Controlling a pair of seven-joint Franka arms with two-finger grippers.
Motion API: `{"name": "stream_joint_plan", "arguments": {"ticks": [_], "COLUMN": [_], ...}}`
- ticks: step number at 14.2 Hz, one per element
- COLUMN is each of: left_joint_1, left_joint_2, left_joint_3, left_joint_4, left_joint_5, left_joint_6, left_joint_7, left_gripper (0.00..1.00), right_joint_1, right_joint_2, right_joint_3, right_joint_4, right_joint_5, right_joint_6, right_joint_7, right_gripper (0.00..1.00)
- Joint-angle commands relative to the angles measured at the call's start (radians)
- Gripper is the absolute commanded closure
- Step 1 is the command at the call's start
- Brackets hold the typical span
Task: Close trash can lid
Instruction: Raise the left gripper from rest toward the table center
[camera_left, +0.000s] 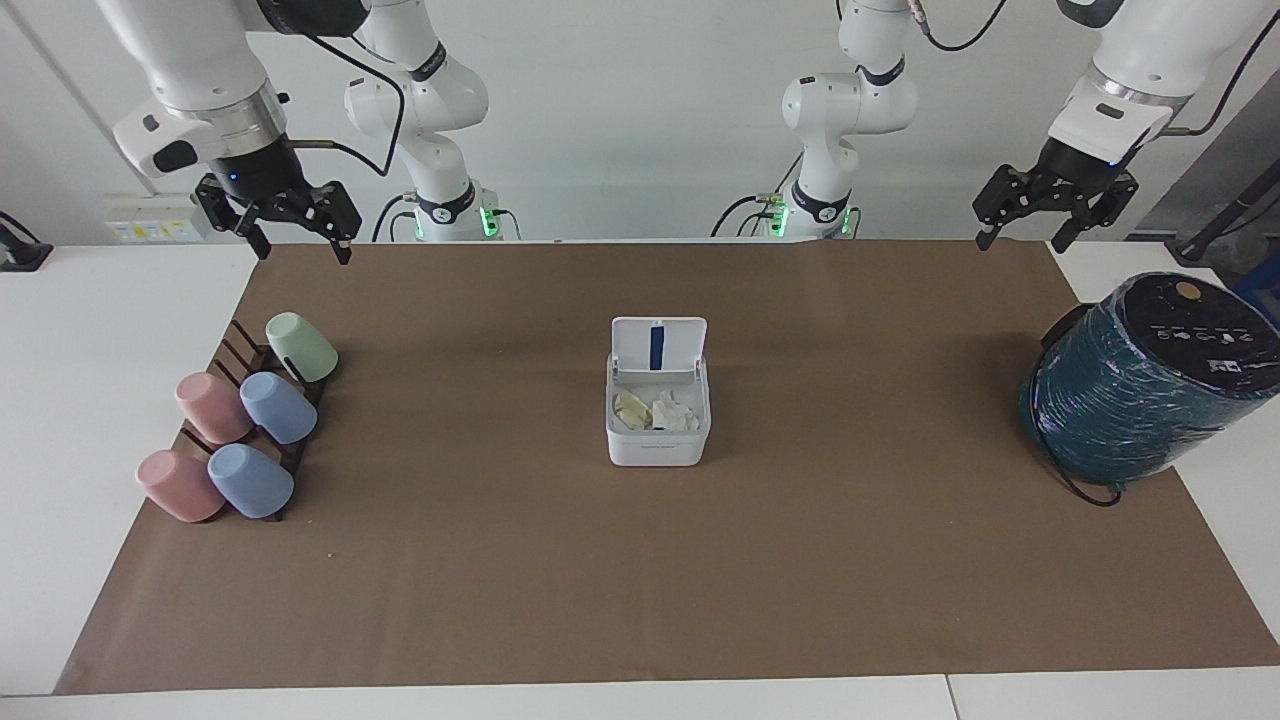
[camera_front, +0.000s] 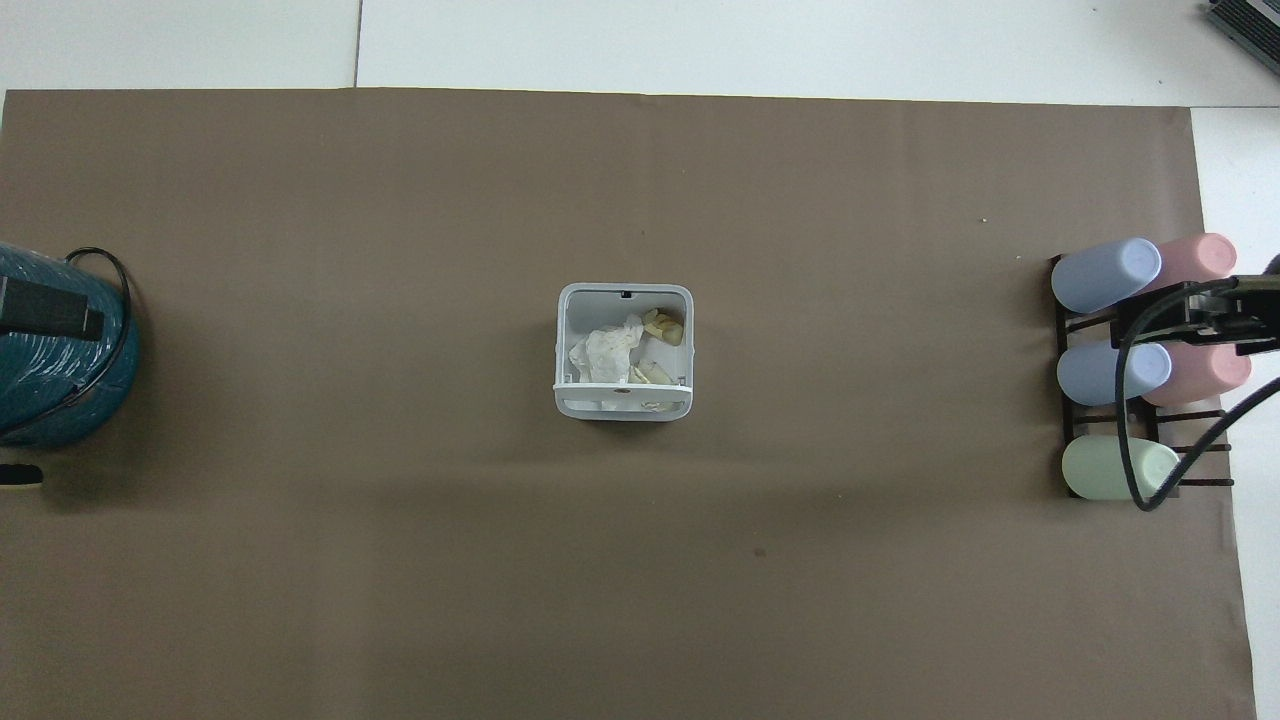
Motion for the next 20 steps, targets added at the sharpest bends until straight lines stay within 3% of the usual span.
{"name": "stream_joint_plan", "arguments": {"ticks": [1, 14, 20], "left_joint_1": [-0.010, -0.054, -0.244], "left_joint_2": [-0.029, -0.037, -0.061], "left_joint_3": [0.005, -0.050, -0.058], "left_joint_4": [-0.036, -0.042, -0.094], "left_joint_5": [0.023, 0.020, 0.019], "left_joint_6": [0.019, 0.011, 0.066], "left_joint_7": [0.007, 0.004, -0.133], "left_gripper": [0.00, 0.00, 0.00], "right_joint_1": [0.003, 0.003, 0.003], "right_joint_2": [-0.017, -0.017, -0.017], "right_joint_3": [-0.007, -0.009, -0.009], "right_joint_4": [-0.013, -0.013, -0.013], "right_joint_5": [0.016, 0.016, 0.016], "right_joint_6": [-0.013, -0.011, -0.013], "right_joint_7": [-0.024, -0.024, -0.024], "right_gripper": [0.00, 0.00, 0.00]}}
